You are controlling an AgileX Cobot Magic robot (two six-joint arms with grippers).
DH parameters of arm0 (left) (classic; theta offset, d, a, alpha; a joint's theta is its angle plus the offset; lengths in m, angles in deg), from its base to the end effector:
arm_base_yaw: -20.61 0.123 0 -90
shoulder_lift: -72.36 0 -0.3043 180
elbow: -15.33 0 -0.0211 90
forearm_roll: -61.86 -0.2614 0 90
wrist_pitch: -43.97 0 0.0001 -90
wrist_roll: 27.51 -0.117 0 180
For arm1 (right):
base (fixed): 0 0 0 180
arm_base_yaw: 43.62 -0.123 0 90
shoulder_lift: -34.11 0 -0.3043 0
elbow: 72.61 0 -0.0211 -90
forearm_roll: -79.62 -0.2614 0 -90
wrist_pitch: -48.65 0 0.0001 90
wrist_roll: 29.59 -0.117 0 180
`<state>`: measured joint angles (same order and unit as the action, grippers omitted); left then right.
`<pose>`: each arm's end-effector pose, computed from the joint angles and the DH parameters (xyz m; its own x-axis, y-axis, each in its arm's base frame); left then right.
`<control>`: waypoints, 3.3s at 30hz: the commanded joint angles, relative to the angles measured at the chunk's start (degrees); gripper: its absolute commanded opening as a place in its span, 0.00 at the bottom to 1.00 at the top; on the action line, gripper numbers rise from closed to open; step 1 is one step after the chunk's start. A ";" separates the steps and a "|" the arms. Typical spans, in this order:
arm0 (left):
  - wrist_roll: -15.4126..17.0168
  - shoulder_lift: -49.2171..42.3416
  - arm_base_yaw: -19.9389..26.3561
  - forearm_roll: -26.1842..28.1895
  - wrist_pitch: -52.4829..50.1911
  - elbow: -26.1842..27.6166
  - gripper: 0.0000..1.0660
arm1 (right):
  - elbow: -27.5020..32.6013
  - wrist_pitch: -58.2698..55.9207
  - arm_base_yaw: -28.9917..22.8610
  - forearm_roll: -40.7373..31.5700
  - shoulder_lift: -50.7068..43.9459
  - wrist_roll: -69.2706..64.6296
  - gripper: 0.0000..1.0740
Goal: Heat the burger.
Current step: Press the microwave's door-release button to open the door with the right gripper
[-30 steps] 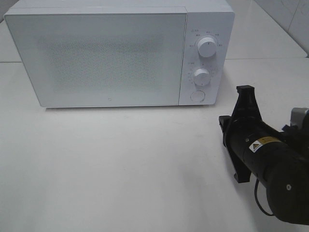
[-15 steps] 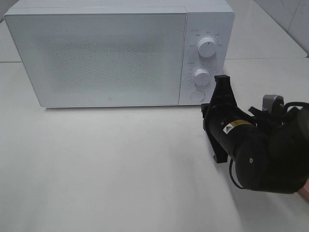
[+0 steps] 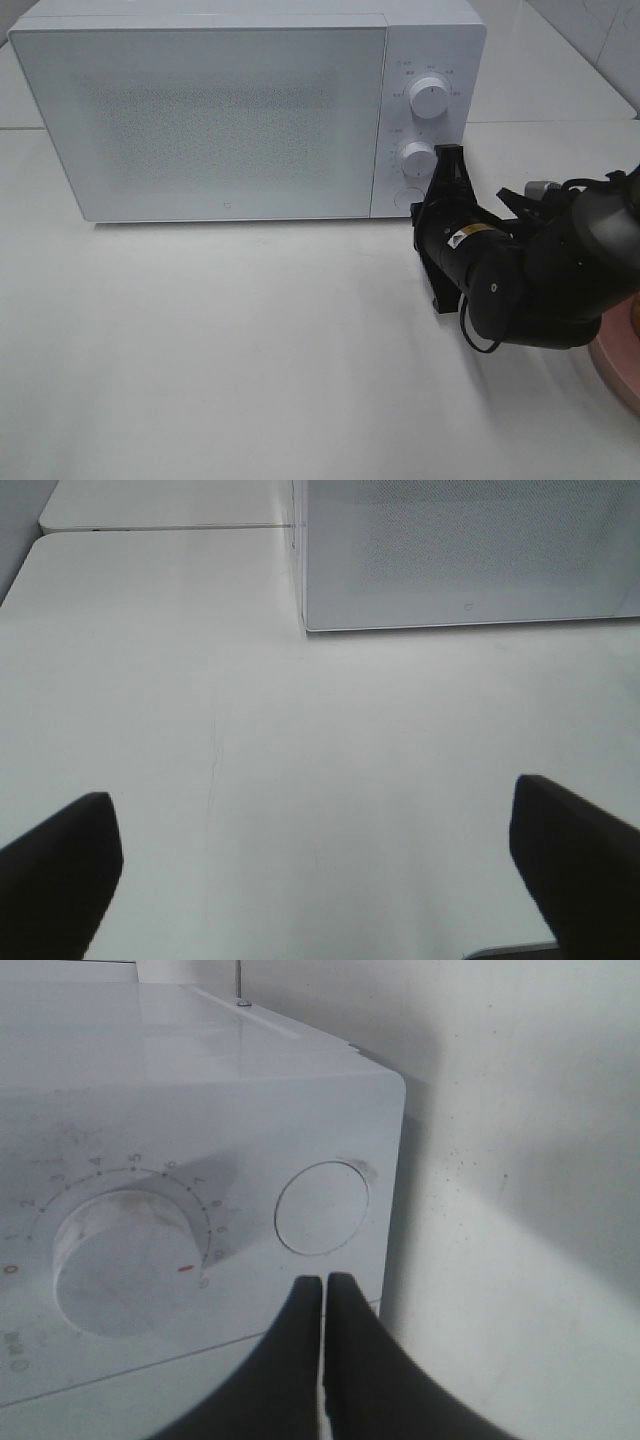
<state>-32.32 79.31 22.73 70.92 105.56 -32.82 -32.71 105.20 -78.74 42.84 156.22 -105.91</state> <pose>0.0046 -0.0161 0.2751 -0.4434 -0.0083 -0.8963 0.0910 0.9944 -0.0542 0.3255 0.1575 0.1014 -0.0714 0.9966 -0.0403 0.3146 0.0608 0.9473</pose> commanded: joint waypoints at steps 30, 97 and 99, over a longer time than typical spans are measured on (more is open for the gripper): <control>-0.11 -1.32 -0.17 0.40 -0.52 -0.06 0.92 | -9.17 -2.35 4.41 3.32 6.59 0.06 0.00; -0.11 -0.92 -0.17 0.40 -0.52 -0.06 0.92 | -11.29 -4.58 4.30 0.00 5.04 4.93 0.00; -0.11 -0.92 -0.17 0.40 -0.52 -0.06 0.92 | -9.74 -7.05 4.30 0.11 3.44 5.10 0.00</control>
<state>-32.32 79.31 22.73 70.92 105.56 -32.88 -43.48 99.19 -74.79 41.92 161.89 -101.72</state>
